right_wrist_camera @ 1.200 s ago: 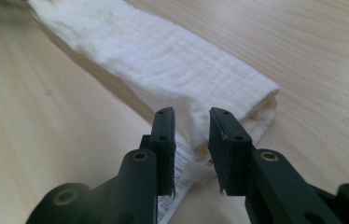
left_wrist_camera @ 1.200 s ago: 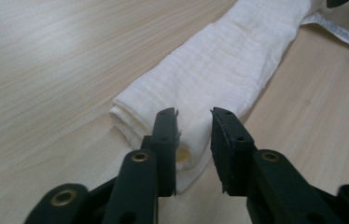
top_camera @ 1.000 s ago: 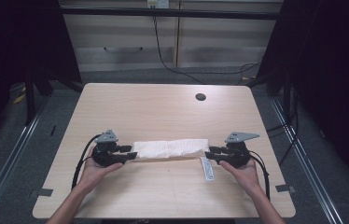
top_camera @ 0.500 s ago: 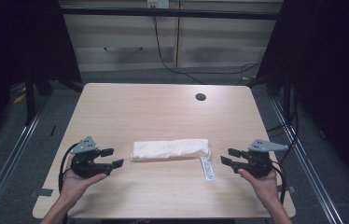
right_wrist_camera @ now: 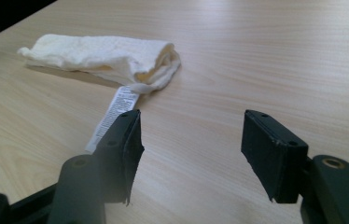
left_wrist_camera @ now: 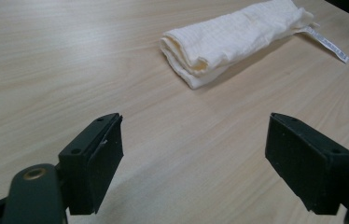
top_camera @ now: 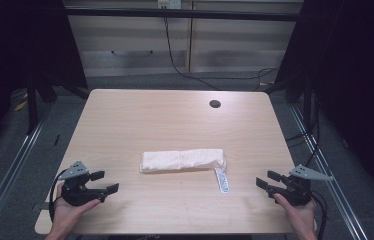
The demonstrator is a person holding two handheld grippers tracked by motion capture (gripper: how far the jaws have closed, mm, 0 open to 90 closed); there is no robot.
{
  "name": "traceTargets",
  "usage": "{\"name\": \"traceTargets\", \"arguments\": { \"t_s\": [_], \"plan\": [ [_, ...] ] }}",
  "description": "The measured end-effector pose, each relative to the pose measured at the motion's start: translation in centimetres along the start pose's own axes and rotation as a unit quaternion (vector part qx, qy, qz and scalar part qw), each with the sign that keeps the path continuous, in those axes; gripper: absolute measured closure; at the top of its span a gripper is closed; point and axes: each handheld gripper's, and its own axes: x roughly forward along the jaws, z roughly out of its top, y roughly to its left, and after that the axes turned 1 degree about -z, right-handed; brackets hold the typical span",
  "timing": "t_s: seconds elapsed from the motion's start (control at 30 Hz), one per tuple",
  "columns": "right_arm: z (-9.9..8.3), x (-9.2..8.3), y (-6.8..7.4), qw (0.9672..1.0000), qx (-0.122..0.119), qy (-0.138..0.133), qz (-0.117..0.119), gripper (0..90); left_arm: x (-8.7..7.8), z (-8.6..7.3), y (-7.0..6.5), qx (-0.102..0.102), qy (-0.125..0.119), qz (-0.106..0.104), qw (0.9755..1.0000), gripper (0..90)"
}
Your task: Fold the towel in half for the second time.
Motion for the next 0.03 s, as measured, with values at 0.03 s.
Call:
{"name": "traceTargets", "arguments": {
  "t_s": [0.03],
  "plan": [
    [-0.14,0.19,-0.03,1.0,-0.001,0.004,-0.006,36.2,0.13,-0.04,0.06,0.005,0.004,0.002,1.0,17.2]
  ]
}}
